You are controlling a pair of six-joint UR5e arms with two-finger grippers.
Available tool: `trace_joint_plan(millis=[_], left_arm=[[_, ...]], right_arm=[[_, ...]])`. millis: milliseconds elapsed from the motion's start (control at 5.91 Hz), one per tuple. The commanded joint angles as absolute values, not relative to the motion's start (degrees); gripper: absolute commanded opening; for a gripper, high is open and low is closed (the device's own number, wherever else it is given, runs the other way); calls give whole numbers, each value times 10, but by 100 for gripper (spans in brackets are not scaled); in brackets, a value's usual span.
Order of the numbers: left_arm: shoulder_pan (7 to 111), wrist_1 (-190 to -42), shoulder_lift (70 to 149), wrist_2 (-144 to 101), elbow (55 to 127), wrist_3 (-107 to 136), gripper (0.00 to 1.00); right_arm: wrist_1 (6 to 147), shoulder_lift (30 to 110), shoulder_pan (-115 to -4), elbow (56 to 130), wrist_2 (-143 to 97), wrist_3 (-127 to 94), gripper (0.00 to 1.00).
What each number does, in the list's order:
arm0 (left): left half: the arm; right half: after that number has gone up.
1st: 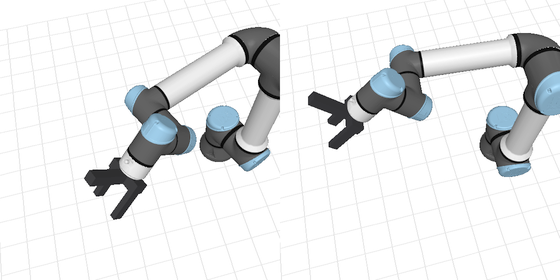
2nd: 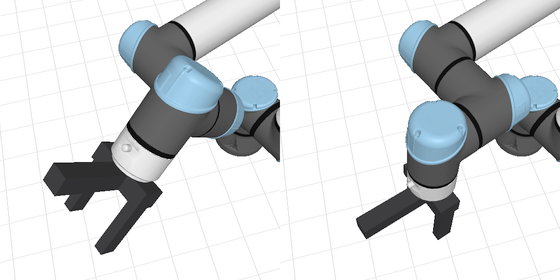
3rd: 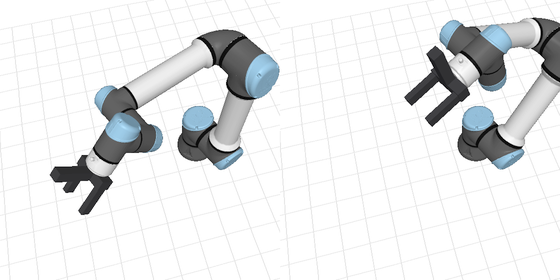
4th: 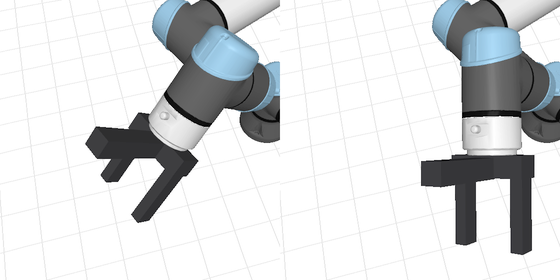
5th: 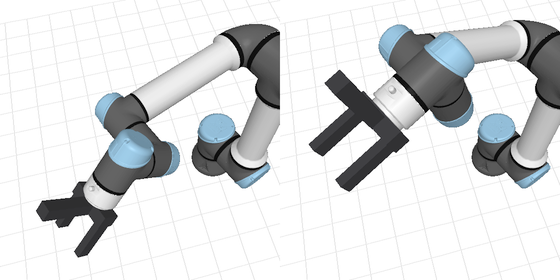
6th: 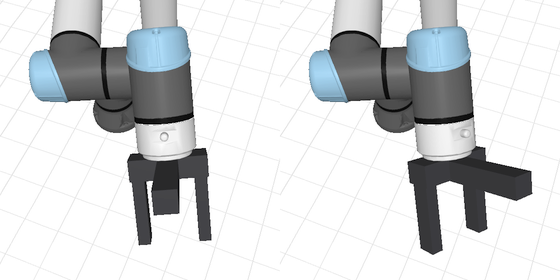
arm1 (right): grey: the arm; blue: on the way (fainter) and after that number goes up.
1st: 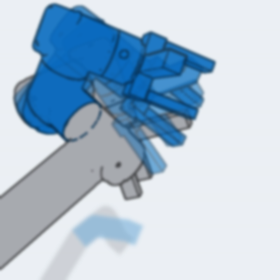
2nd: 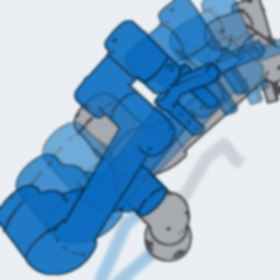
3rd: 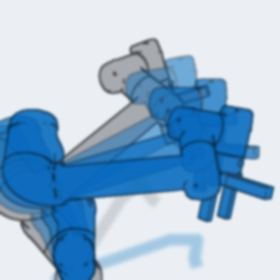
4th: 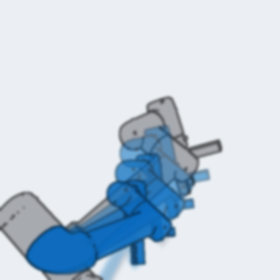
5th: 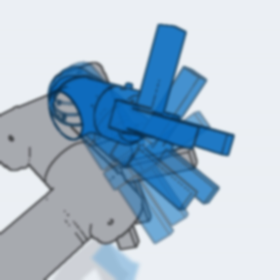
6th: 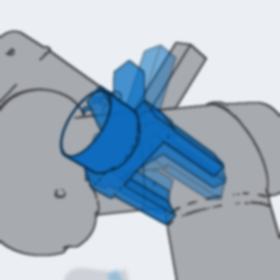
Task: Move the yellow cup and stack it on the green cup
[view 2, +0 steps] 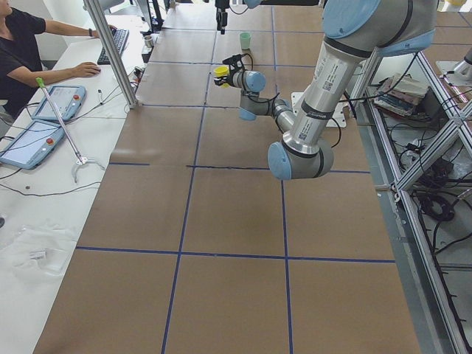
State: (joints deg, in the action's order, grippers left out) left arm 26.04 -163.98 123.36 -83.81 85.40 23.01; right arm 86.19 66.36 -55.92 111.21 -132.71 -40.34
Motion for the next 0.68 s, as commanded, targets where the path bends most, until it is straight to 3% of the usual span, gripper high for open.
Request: trace_joint_plan(millis=[0,339,508], left_arm=[[257,-1653,1230,-848,848,228,45],[247,-1655,1229,-846,849,228,48],[243,-1664,1228,-845,848,228,54]], right_arm=[[927,600,-497,1107,-1297,-478,100],[927,500,-453,1033,-1291,-562,99],[926,490,-450,1025,-1291,-566,99]])
